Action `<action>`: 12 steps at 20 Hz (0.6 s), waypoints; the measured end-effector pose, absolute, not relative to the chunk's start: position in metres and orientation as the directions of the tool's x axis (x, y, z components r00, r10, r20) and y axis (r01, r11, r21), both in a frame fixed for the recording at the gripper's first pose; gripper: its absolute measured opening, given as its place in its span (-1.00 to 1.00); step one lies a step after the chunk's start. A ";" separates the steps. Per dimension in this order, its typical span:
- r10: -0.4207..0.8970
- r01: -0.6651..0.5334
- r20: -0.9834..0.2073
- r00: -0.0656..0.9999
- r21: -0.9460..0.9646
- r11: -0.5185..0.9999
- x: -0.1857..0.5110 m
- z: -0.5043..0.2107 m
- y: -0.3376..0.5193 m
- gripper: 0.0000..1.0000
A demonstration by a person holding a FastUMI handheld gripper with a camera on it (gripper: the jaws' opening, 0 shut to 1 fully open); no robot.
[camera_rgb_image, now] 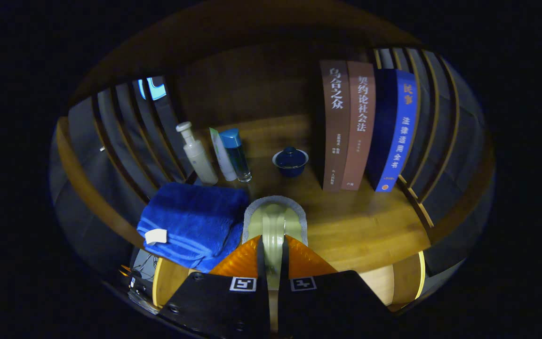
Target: Pull open the drawer, take out the items inside it, and place them on the countertop above the cabinet.
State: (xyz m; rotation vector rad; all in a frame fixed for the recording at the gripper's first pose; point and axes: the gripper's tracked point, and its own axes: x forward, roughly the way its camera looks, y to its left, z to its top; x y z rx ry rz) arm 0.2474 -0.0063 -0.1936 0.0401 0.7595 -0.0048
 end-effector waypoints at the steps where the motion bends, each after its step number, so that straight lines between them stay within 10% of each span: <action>1: 0.004 0.027 -0.698 0.716 0.033 0.999 0.257 -0.199 -0.008 -0.77; 7: -0.011 0.039 -0.724 0.690 0.023 0.999 0.292 -0.220 -0.014 -0.77; 12: 0.011 0.042 -0.726 0.687 0.054 0.998 0.295 -0.224 -0.013 -0.17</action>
